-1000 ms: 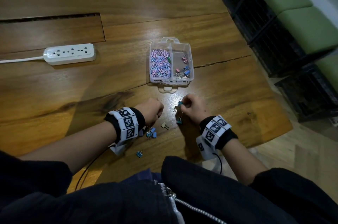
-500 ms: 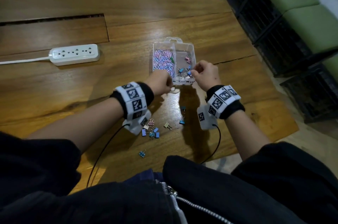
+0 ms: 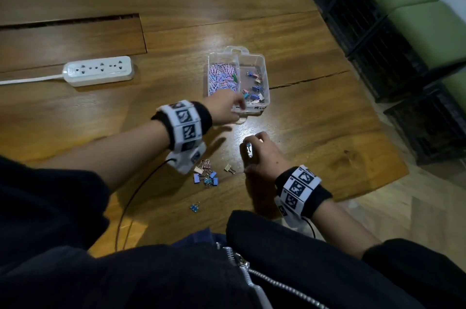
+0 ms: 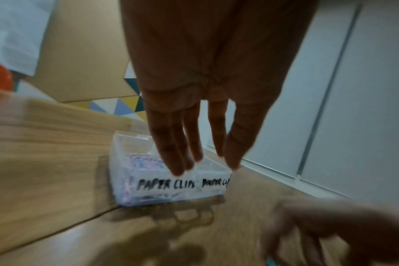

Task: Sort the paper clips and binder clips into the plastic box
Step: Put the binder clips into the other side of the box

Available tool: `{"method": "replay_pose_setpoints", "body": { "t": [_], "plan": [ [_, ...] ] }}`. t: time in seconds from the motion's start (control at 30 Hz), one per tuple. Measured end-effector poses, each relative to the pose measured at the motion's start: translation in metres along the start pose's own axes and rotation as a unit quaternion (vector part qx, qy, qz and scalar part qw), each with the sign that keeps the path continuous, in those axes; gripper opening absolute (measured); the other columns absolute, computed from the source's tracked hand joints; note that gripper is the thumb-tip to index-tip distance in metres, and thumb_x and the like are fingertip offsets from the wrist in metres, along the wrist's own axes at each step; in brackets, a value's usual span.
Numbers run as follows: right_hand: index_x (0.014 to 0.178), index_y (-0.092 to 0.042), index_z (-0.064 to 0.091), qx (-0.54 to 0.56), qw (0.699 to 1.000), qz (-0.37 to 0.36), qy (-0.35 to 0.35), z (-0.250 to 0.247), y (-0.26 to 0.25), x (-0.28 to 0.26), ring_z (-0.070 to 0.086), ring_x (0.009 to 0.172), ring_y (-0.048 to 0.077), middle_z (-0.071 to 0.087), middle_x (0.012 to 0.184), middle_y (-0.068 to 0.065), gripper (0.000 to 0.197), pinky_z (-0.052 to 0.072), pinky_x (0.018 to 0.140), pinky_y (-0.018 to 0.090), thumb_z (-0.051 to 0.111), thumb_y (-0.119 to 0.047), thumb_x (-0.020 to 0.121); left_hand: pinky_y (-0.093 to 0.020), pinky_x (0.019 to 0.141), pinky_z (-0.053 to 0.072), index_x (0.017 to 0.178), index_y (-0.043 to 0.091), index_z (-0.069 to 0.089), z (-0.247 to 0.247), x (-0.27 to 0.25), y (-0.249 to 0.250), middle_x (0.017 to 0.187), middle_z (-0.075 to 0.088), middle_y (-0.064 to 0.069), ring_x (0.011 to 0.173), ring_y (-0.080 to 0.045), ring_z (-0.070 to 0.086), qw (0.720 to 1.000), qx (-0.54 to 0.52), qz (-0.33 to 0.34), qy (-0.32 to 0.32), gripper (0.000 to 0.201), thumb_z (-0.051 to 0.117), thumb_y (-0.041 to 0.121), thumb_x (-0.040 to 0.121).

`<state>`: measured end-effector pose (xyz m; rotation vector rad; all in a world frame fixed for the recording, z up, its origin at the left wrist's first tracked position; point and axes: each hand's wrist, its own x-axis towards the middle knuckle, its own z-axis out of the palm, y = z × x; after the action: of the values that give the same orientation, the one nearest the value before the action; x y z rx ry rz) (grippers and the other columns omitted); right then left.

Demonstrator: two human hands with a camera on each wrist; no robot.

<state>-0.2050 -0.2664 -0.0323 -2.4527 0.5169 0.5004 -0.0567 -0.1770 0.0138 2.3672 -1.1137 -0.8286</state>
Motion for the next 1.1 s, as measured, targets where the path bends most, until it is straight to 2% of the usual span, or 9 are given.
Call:
{"method": "replay_pose_setpoints", "body": {
  "t": [0.1, 0.23, 0.33, 0.47, 0.67, 0.8, 0.9, 1.0, 1.1],
  "plan": [
    [0.135, -0.024, 0.036, -0.009, 1.000, -0.017, -0.015, 0.001, -0.002, 0.000, 0.042, 0.121, 0.025, 0.032, 0.138, 0.005, 0.073, 0.040, 0.100, 0.035, 0.071, -0.011, 0.073, -0.017, 0.073, 0.040, 0.122, 0.015, 0.050, 0.014, -0.037, -0.024, 0.126, 0.048, -0.007, 0.096, -0.013, 0.046, 0.988, 0.070, -0.035, -0.135, 0.050, 0.070, 0.012, 0.076],
    [0.126, -0.013, 0.049, -0.004, 1.000, -0.020, -0.019, 0.003, -0.005, 0.005, 0.044, 0.117, 0.024, 0.037, 0.130, 0.006, 0.049, 0.037, 0.099, 0.030, 0.063, -0.006, 0.080, -0.029, 0.092, 0.047, 0.138, 0.023, 0.032, 0.037, -0.075, -0.042, 0.136, 0.033, -0.007, 0.117, -0.023, 0.043, 0.960, 0.146, -0.064, -0.232, 0.084, 0.078, 0.015, 0.067],
    [0.114, -0.010, 0.055, -0.007, 0.999, -0.032, -0.017, 0.010, -0.009, 0.004, 0.046, 0.111, 0.022, 0.044, 0.119, 0.006, 0.032, 0.036, 0.092, 0.025, 0.059, -0.007, 0.083, -0.034, 0.099, 0.042, 0.141, 0.025, 0.027, 0.052, -0.087, -0.047, 0.138, 0.030, -0.007, 0.121, -0.023, 0.037, 0.960, 0.203, -0.025, -0.194, 0.080, 0.072, 0.022, 0.075],
    [0.108, -0.009, 0.056, -0.036, 0.997, -0.072, -0.016, 0.021, -0.010, -0.003, 0.050, 0.105, 0.022, 0.047, 0.114, 0.007, 0.023, 0.038, 0.087, 0.025, 0.053, -0.011, 0.086, -0.030, 0.098, 0.042, 0.138, 0.025, 0.035, 0.062, -0.093, -0.048, 0.140, 0.033, -0.004, 0.120, -0.020, 0.036, 0.968, 0.218, 0.031, -0.119, 0.053, 0.054, 0.022, 0.089],
    [0.099, -0.007, 0.060, -0.014, 0.995, -0.084, 0.043, 0.025, -0.005, -0.006, 0.050, 0.095, 0.016, 0.053, 0.106, 0.007, 0.016, 0.034, 0.078, 0.016, 0.056, -0.011, 0.084, -0.028, 0.094, 0.042, 0.130, 0.020, 0.048, 0.060, -0.091, -0.044, 0.135, 0.043, -0.004, 0.113, -0.020, 0.043, 0.970, 0.217, 0.041, -0.098, 0.039, 0.050, 0.024, 0.091],
    [0.083, -0.010, 0.061, 0.103, 0.990, -0.029, 0.094, 0.023, 0.000, -0.001, 0.051, 0.081, 0.011, 0.057, 0.086, 0.001, 0.005, 0.038, 0.065, 0.008, 0.061, -0.007, 0.079, -0.027, 0.088, 0.043, 0.132, 0.021, 0.043, 0.056, -0.088, -0.041, 0.128, 0.045, -0.007, 0.110, -0.021, 0.044, 0.975, 0.205, 0.017, -0.087, 0.043, 0.051, 0.027, 0.090],
    [0.071, -0.016, 0.055, 0.276, 0.957, 0.031, 0.084, 0.018, 0.001, 0.004, 0.059, 0.074, 0.016, 0.058, 0.075, -0.001, 0.017, 0.052, 0.066, 0.021, 0.063, -0.002, 0.077, -0.027, 0.088, 0.042, 0.133, 0.023, 0.041, 0.053, -0.086, -0.042, 0.127, 0.045, -0.006, 0.111, -0.021, 0.044, 0.978, 0.188, 0.002, -0.085, 0.044, 0.050, 0.026, 0.090],
    [0.070, -0.013, 0.052, 0.408, 0.911, 0.048, 0.043, 0.010, -0.003, 0.003, 0.058, 0.066, 0.014, 0.057, 0.074, 0.004, 0.022, 0.053, 0.052, 0.017, 0.060, 0.005, 0.079, -0.028, 0.089, 0.043, 0.132, 0.021, 0.043, 0.051, -0.084, -0.042, 0.124, 0.046, -0.006, 0.109, -0.021, 0.045, 0.980, 0.177, -0.011, -0.087, 0.044, 0.052, 0.025, 0.089],
    [0.072, -0.013, 0.055, 0.410, 0.912, 0.025, 0.017, 0.007, -0.007, 0.000, 0.059, 0.071, 0.011, 0.057, 0.081, 0.001, 0.021, 0.052, 0.051, 0.015, 0.056, 0.006, 0.081, -0.028, 0.085, 0.044, 0.125, 0.017, 0.050, 0.052, -0.084, -0.041, 0.119, 0.047, -0.007, 0.105, -0.021, 0.045, 0.982, 0.168, -0.022, -0.079, 0.040, 0.054, 0.024, 0.087]
  ]
}}
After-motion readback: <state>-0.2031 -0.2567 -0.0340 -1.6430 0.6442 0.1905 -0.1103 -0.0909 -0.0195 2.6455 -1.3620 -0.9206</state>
